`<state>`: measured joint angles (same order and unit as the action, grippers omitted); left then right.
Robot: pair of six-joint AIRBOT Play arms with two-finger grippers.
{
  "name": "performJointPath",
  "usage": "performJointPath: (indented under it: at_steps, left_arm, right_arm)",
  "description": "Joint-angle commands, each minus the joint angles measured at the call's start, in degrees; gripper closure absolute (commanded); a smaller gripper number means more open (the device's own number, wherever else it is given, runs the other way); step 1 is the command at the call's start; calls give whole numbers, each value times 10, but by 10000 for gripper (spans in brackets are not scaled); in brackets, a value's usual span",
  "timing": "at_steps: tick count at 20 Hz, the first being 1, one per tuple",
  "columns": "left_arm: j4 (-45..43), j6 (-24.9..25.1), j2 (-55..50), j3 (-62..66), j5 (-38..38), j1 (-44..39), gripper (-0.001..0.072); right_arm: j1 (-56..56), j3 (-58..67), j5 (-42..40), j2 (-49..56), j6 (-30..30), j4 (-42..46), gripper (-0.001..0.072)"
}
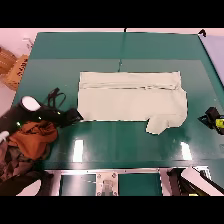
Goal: Fold the shirts.
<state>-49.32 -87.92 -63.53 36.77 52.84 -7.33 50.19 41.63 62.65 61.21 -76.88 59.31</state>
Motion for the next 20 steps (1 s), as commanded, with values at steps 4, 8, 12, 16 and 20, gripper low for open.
performJointPath:
  at_steps: [4, 8, 12, 16, 20]
  left_arm:
    - [142, -5, -49, -85, -233, -87, 129]
    - [147, 2, -125, -47, -268, -89, 347]
    - [133, 52, -132, 10, -265, -87, 683]
    - [100, 59, -131, 38, -214, -87, 683]
    - [81, 59, -131, 38, -195, -87, 682]
  right_arm:
    - [2, -36, -44, -2, -3, -3, 626]
    - [2, -36, -48, 11, -10, -6, 474]
    - [2, -37, -24, 15, -10, -8, 320]
    - [2, -56, 14, 19, -11, -8, 276]
    - [-4, -118, -17, 20, -4, -23, 199]
